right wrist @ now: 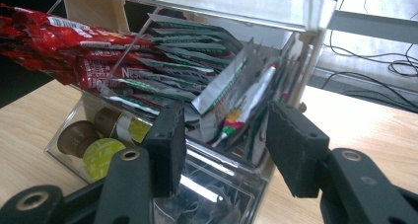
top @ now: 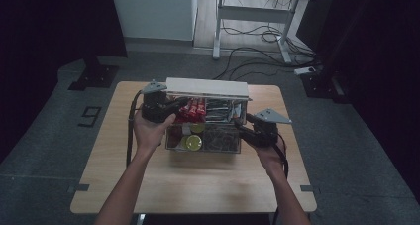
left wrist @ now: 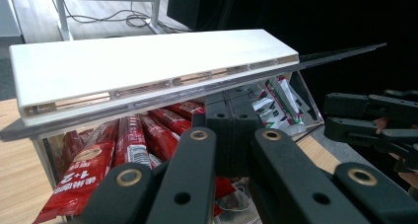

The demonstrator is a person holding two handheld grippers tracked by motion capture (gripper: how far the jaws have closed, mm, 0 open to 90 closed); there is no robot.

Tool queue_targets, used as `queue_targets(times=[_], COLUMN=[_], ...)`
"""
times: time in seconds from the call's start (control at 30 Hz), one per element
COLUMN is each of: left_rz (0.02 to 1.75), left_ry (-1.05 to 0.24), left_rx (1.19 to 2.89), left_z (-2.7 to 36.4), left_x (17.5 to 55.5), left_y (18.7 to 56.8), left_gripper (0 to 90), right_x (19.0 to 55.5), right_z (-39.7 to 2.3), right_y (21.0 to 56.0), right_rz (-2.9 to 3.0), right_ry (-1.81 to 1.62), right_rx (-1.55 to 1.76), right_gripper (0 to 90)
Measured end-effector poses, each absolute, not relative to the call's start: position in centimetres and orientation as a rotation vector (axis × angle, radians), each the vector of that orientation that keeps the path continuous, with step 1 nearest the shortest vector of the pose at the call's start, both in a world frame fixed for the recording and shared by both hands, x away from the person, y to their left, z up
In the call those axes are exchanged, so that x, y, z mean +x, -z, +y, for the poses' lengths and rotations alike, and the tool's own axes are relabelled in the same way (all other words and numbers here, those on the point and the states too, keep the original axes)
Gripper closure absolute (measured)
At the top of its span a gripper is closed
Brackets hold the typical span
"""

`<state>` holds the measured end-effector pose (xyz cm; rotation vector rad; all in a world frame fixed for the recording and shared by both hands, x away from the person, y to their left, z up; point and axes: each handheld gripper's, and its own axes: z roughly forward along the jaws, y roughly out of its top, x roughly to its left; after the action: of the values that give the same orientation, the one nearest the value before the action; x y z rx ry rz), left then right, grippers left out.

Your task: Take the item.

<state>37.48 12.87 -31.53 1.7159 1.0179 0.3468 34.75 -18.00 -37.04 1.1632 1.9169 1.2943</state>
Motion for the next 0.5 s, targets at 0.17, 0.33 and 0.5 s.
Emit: queue_targets(times=[0.17,0.33,0.5], left_rz=[1.018,1.017,1.014], left_ry=[-0.347,-0.346,-0.346], left_rx=[1.715,1.714,1.717], left_z=[12.8,12.7,12.7], left_x=[37.5,37.4,37.5], left_y=[31.5,31.5,31.5], left_gripper=[90.0,90.0,90.0], right_x=[35.3,35.6,36.0], right_z=[-17.4,-17.0,-16.7], right_y=[36.9,36.8,36.6], right_rz=[1.921,1.919,1.917], right_ry=[-1.288,-1.284,-1.279], right_rx=[1.159,1.157,1.158], right_gripper=[50.1,50.7,51.2])
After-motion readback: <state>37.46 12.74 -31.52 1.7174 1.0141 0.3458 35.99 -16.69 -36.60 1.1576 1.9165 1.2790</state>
